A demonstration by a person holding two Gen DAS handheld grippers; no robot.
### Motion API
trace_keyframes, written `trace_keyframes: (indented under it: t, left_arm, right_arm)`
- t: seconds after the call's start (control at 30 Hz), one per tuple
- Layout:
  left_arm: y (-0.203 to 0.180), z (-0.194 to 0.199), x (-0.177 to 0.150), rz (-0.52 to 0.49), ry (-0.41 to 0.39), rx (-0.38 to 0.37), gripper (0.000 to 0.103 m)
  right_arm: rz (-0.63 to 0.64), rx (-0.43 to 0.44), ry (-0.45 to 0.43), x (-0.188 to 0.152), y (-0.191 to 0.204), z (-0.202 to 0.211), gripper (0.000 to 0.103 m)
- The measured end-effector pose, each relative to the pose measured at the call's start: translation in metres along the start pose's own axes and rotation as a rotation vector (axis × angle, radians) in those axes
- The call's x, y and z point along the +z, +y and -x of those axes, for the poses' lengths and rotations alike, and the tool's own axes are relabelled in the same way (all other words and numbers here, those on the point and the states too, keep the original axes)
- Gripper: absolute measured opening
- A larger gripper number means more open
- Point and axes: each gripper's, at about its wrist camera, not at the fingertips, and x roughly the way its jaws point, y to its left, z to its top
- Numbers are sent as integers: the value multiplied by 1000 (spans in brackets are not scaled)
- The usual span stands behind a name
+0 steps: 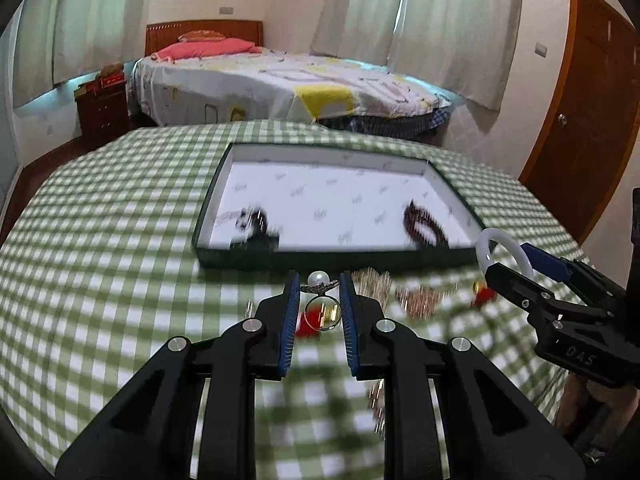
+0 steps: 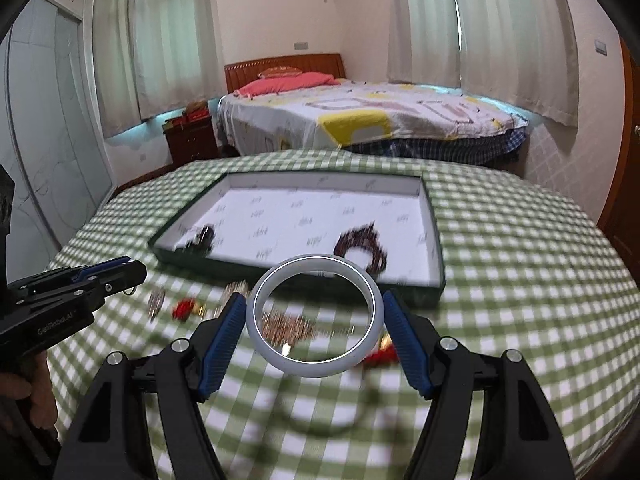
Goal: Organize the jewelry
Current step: 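Carry the pearl ring and jade bangle over the tray with both grippers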
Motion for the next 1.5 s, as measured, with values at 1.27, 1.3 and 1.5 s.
trace_keyframes:
  t: [1.27,1.3,1.5]
  left_arm:
    - [34,-222,124,37,292,20,20]
    - [34,-223,124,39,294,21,21]
    - [37,-227,125,55,292,24,42]
  right_arm:
    - [-50,-51,356,100,-65,-199,69]
    - [-53,-50,367,99,-66,-201,69]
    - [-39,-48,362,100,-66,-199,71]
